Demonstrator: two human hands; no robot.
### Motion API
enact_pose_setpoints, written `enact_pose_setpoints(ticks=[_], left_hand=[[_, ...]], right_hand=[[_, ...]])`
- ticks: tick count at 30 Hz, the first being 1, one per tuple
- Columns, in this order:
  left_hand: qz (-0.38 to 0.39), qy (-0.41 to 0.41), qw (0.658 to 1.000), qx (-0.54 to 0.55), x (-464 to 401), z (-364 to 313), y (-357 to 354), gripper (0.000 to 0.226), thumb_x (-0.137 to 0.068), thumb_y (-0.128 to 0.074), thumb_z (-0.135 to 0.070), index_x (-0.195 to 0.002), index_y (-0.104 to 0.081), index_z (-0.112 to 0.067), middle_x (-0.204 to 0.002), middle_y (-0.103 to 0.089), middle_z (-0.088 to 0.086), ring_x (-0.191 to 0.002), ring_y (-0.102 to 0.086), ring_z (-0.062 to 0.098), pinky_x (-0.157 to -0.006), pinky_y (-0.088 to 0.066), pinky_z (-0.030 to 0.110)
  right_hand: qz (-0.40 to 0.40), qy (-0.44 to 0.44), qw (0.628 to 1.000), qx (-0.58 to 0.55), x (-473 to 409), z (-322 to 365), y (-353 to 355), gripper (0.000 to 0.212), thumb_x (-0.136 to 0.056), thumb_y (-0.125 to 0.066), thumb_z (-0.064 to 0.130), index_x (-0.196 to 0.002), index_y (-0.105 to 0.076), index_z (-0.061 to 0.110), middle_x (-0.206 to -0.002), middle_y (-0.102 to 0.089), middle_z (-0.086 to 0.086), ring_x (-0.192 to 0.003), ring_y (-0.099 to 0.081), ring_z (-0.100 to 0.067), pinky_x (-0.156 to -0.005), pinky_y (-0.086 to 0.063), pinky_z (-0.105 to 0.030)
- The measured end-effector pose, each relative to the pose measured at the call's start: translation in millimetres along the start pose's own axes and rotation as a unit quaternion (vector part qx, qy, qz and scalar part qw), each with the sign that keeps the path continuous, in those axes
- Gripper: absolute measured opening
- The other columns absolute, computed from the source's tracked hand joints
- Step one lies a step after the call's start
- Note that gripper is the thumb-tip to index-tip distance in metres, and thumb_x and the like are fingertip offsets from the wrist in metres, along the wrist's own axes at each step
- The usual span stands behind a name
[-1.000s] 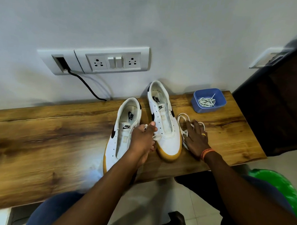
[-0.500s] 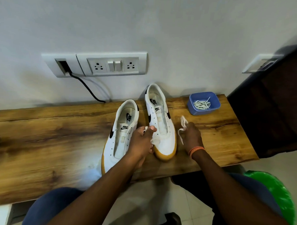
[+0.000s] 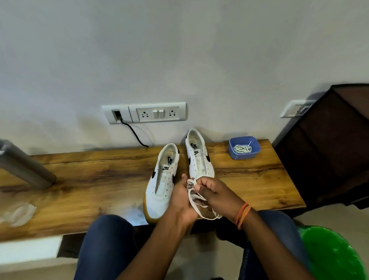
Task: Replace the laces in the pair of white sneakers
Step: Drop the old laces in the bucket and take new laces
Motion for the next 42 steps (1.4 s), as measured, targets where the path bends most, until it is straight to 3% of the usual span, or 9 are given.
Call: enact_pose_setpoints(ticks=[3, 9, 17, 23, 25, 31, 36, 39, 42], left_hand=[[-0.05, -0.079, 0.996, -0.014, 23.5, 5.5, 0.4, 0.065, -0.098, -0.037, -0.059, -0.125, -0.063, -0.005, -0.119, -0.067, 0.022, -0.11, -0.066, 0.034, -0.094, -0.052, 0.045], [-0.174, -0.304, 0.93, -0.112, 66.8, -9.5, -3.6, 0.021, -0.098, -0.057, -0.028, -0.11, -0.063, -0.011, -0.091, -0.073, 0.005, -0.076, -0.07, 0.012, -0.057, -0.054, 0.019], [-0.124, -0.11, 0.986, -0.008, 54.8, -20.1, -18.3, 0.061, -0.091, -0.061, -0.051, -0.119, -0.061, 0.003, -0.099, -0.071, 0.024, -0.089, -0.07, 0.034, -0.088, -0.056, 0.045], [0.065, -0.097, 0.992, -0.045, 82.5, -4.6, -49.4, 0.029, -0.099, -0.052, -0.035, -0.117, -0.061, -0.013, -0.094, -0.069, -0.005, -0.084, -0.068, 0.008, -0.076, -0.056, 0.022], [0.073, -0.044, 0.996, -0.021, 77.0, 0.5, -55.5, 0.023, -0.103, -0.045, -0.02, -0.102, -0.063, -0.004, -0.081, -0.073, 0.005, -0.075, -0.071, 0.014, -0.062, -0.059, 0.025], [-0.002, -0.105, 0.987, -0.12, 61.0, 14.1, -74.6, 0.032, -0.104, -0.04, -0.012, -0.124, -0.061, 0.001, -0.119, -0.066, 0.015, -0.114, -0.063, 0.028, -0.089, -0.054, 0.032], [0.039, -0.134, 0.952, -0.273, 63.4, 30.6, -104.2, 0.044, -0.095, -0.022, -0.069, -0.083, -0.046, -0.034, -0.052, -0.059, -0.024, -0.051, -0.057, -0.007, -0.05, -0.045, 0.006], [0.049, -0.145, 0.952, -0.264, 65.3, 41.5, -117.1, 0.054, -0.084, -0.023, -0.084, -0.085, -0.05, -0.037, -0.051, -0.059, -0.023, -0.052, -0.058, -0.007, -0.055, -0.047, 0.008], [0.033, -0.145, 0.972, -0.184, 62.8, 43.8, -121.8, 0.052, -0.097, -0.036, -0.061, -0.091, -0.067, -0.02, -0.058, -0.067, -0.003, -0.062, -0.065, 0.009, -0.061, -0.051, 0.023]], right_hand=[[-0.04, -0.006, 0.999, 0.018, 11.1, 10.4, -7.9, 0.028, -0.098, -0.054, 0.018, -0.07, -0.053, 0.017, -0.061, -0.054, 0.003, -0.056, -0.05, -0.011, -0.055, -0.041, -0.027], [-0.21, 0.027, 0.971, 0.108, 35.0, 36.5, -25.3, 0.017, -0.093, -0.058, 0.011, -0.077, -0.062, 0.014, -0.075, -0.066, 0.002, -0.071, -0.06, -0.009, -0.06, -0.042, -0.013], [-0.325, 0.118, 0.933, -0.097, 69.9, 57.4, -38.9, 0.02, -0.094, -0.062, 0.013, -0.106, -0.071, 0.026, -0.114, -0.049, 0.007, -0.113, -0.053, -0.002, -0.099, -0.045, -0.019], [-0.403, 0.038, 0.863, -0.302, 74.8, 54.6, -39.3, 0.029, -0.091, -0.062, 0.041, -0.119, -0.058, 0.04, -0.135, -0.041, 0.008, -0.126, -0.046, -0.013, -0.1, -0.046, -0.035], [-0.378, 0.07, 0.863, -0.327, 69.7, 58.3, -32.2, 0.04, -0.088, -0.056, 0.05, -0.127, -0.054, 0.043, -0.138, -0.048, 0.009, -0.126, -0.05, -0.011, -0.104, -0.046, -0.037], [-0.393, 0.096, 0.879, -0.252, 67.8, 65.4, 12.9, 0.022, -0.101, -0.048, 0.027, -0.105, -0.07, 0.032, -0.107, -0.072, 0.008, -0.104, -0.066, -0.01, -0.091, -0.052, -0.031], [-0.421, 0.074, 0.886, -0.18, 69.4, 53.5, 43.1, 0.024, -0.1, -0.052, 0.018, -0.091, -0.074, 0.024, -0.084, -0.075, 0.005, -0.083, -0.071, -0.012, -0.074, -0.056, -0.032], [-0.445, 0.067, 0.88, -0.15, 74.0, 47.5, 56.2, 0.027, -0.1, -0.053, 0.025, -0.084, -0.073, 0.017, -0.077, -0.073, 0.0, -0.077, -0.07, -0.015, -0.068, -0.055, -0.035], [-0.41, 0.051, 0.895, -0.17, 75.7, 46.5, 63.1, 0.046, -0.099, -0.045, 0.047, -0.09, -0.073, 0.011, -0.083, -0.074, -0.006, -0.084, -0.071, -0.021, -0.071, -0.055, -0.037]])
Point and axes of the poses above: each hand's wrist, its own x-axis away from the middle knuckle, its own y-axis out of the back of the hand, z = x × y, the point moved 6 cm from there along -x, towards the middle knuckle
